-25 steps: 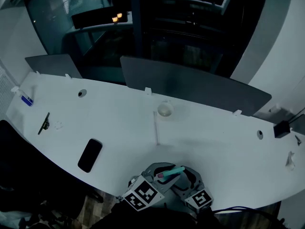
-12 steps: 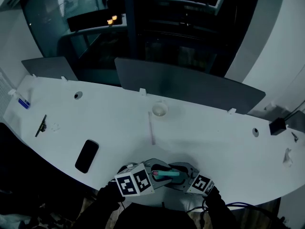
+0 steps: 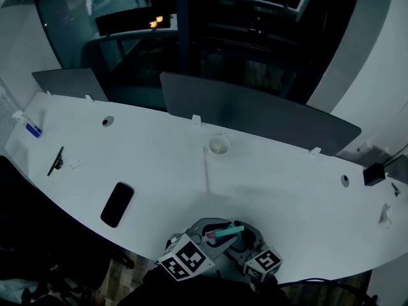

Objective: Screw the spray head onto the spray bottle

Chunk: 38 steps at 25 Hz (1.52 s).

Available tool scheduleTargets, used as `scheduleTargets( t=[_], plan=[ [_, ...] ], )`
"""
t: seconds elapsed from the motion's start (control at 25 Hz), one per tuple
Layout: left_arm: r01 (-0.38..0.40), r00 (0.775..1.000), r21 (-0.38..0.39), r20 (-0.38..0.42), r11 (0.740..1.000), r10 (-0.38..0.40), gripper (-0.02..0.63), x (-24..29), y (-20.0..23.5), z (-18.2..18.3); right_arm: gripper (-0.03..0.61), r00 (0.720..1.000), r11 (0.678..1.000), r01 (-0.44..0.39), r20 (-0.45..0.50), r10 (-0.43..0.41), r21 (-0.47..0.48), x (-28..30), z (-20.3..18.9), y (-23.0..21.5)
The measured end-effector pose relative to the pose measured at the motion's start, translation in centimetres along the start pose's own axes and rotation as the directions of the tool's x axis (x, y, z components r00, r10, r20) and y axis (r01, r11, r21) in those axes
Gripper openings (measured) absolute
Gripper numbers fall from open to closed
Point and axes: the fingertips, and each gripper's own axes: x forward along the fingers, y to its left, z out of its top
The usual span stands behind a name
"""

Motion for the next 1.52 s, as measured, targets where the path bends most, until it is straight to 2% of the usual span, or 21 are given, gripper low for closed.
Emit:
scheduleTargets(
  t=[0.08, 0.16, 0.24, 0.32, 0.4, 0.48, 0.56, 0.6, 0.64, 0.72, 0.8, 0.88, 0.92, 1.0, 1.08, 1.16, 1.24, 1.28, 1.36, 1.44, 1.52],
  plan=[
    [-0.078, 0.996, -0.03, 0.039, 0.997, 0.079, 0.14, -0.1, 0.4, -0.1, 0.345, 0.996, 0.996, 0.086, -0.027, -0.087, -0.036, 0.5, 0.1, 0.0],
    [-0.102, 0.994, -0.026, 0.046, 0.994, 0.103, 0.14, -0.2, 0.4, -0.3, 0.345, 0.995, 0.993, 0.068, -0.068, -0.075, -0.093, 0.9, 0.4, 0.2],
    [-0.031, 0.999, 0.02, 0.009, 0.999, 0.03, 0.138, -0.1, -0.1, -0.6, 0.344, 0.995, 0.992, -0.029, -0.097, 0.017, -0.125, 0.7, 0.2, 0.6],
    [0.101, 0.993, 0.065, -0.06, 0.993, -0.097, 0.138, -0.2, -0.8, -1.0, 0.344, 0.98, 0.975, -0.169, -0.132, 0.151, -0.142, 0.6, 0.1, 1.5],
    [0.241, 0.964, 0.108, -0.142, 0.964, -0.225, 0.138, -0.5, -1.3, -1.3, 0.344, 0.935, 0.933, -0.325, -0.198, 0.293, -0.155, 0.7, -0.1, 2.3],
    [0.359, 0.92, 0.153, -0.225, 0.921, -0.322, 0.14, -0.8, -1.8, -1.5, 0.344, 0.862, 0.863, -0.476, -0.282, 0.421, -0.167, 0.7, -0.7, 2.7],
    [0.428, 0.885, 0.183, -0.282, 0.885, -0.37, 0.141, -0.8, -2.1, -1.5, 0.345, 0.793, 0.801, -0.576, -0.346, 0.501, -0.16, 0.6, -1.1, 2.9],
    [0.433, 0.883, 0.187, -0.285, 0.882, -0.373, 0.144, -0.7, -2.0, -1.4, 0.345, 0.781, 0.796, -0.589, -0.352, 0.515, -0.142, 0.6, -1.1, 2.8],
    [0.415, 0.894, 0.185, -0.263, 0.891, -0.362, 0.144, -0.5, -1.9, -1.2, 0.345, 0.791, 0.811, -0.573, -0.339, 0.509, -0.118, 0.7, -0.9, 2.7],
    [0.333, 0.937, 0.159, -0.169, 0.929, -0.307, 0.143, -0.3, -1.4, -0.7, 0.345, 0.857, 0.879, -0.471, -0.277, 0.434, -0.079, 0.7, -0.4, 2.2],
    [0.216, 0.976, 0.11, -0.065, 0.97, -0.21, 0.141, -0.3, -0.9, -0.5, 0.345, 0.938, 0.949, -0.311, -0.178, 0.298, -0.054, 0.0, 0.5, 1.3],
    [0.084, 0.996, 0.055, 0.014, 0.995, -0.085, 0.141, -0.3, -0.4, -0.4, 0.345, 0.987, 0.989, -0.143, -0.074, 0.141, -0.023, -0.6, 1.3, 0.4],
    [0.023, 0.999, 0.031, 0.042, 0.999, -0.025, 0.141, -0.2, -0.2, -0.4, 0.345, 0.996, 0.997, -0.071, -0.057, 0.07, -0.027, -0.7, 1.2, 0.2],
    [-0.082, 0.994, -0.006, 0.073, 0.997, 0.082, 0.141, 0.1, 0.1, -0.4, 0.344, 0.995, 0.994, 0.035, -0.095, -0.044, -0.1, -0.2, 0.0, -0.2],
    [-0.132, 0.988, -0.001, 0.077, 0.991, 0.132, 0.14, 0.4, 0.3, -0.5, 0.344, 0.989, 0.987, 0.071, -0.118, -0.089, -0.148, 0.4, -0.3, -0.2],
    [-0.069, 0.997, 0.042, 0.045, 0.997, 0.067, 0.138, 0.6, -0.1, -0.7, 0.342, 0.992, 0.988, 0.018, -0.122, -0.037, -0.152, 0.3, 0.0, 0.1],
    [0.057, 0.998, 0.089, -0.021, 0.994, -0.055, 0.138, 0.5, -0.4, -1.0, 0.342, 0.986, 0.978, -0.1, -0.152, 0.072, -0.185, 0.1, -0.2, 0.4],
    [0.126, 0.991, 0.109, -0.062, 0.986, -0.12, 0.137, 0.3, -0.6, -1.2, 0.342, 0.974, 0.965, -0.174, -0.18, 0.139, -0.196, 0.1, -0.2, 0.6],
    [0.273, 0.957, 0.137, -0.139, 0.952, -0.255, 0.137, -0.1, -1.0, -1.4, 0.342, 0.926, 0.919, -0.336, -0.25, 0.282, -0.208, 0.1, -0.4, 1.2],
    [0.393, 0.912, 0.161, -0.194, 0.906, -0.361, 0.135, -0.6, -1.5, -1.5, 0.344, 0.857, 0.852, -0.481, -0.317, 0.406, -0.207, -0.1, -1.0, 1.6],
    [0.433, 0.894, 0.183, -0.21, 0.883, -0.395, 0.135, -0.7, -1.7, -1.5, 0.344, 0.811, 0.818, -0.548, -0.348, 0.47, -0.175, -0.1, -1.3, 1.8]
  ],
)
